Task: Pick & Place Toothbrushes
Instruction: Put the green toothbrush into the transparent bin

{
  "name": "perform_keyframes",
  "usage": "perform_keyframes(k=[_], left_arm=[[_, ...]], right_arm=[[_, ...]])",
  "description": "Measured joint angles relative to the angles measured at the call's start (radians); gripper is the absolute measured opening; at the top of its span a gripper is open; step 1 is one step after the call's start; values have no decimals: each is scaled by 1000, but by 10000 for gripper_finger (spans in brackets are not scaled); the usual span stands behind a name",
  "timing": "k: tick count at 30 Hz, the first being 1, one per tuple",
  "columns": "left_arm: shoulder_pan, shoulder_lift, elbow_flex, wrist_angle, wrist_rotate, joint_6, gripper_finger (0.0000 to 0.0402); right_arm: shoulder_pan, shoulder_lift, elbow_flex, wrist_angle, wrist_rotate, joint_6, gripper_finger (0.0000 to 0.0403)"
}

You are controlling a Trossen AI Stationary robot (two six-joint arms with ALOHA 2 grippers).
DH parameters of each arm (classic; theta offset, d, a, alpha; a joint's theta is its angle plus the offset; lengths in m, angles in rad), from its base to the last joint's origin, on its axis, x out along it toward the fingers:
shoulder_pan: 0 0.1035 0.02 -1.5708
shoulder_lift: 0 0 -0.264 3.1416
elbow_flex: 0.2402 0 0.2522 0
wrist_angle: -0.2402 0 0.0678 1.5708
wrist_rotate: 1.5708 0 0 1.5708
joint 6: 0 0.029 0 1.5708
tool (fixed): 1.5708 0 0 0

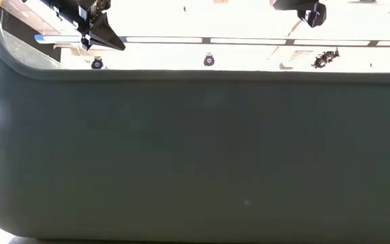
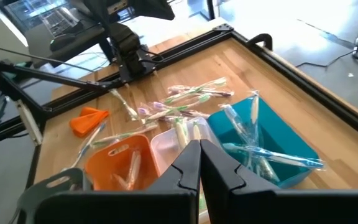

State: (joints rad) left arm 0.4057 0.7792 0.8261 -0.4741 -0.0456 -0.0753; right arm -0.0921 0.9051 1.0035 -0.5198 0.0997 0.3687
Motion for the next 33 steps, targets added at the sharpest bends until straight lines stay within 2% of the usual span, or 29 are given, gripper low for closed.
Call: perform_keyframes(k=[7,12,33], left_arm=[[0,0,0,0,1,0,0],[0,0,0,-1,39,-1,0],[0,4,0,-7,42,-8,0]], right_arm=[[0,0,0,0,3,0,2],[0,0,0,0,3,0,2],[0,0,0,0,2,0,2]])
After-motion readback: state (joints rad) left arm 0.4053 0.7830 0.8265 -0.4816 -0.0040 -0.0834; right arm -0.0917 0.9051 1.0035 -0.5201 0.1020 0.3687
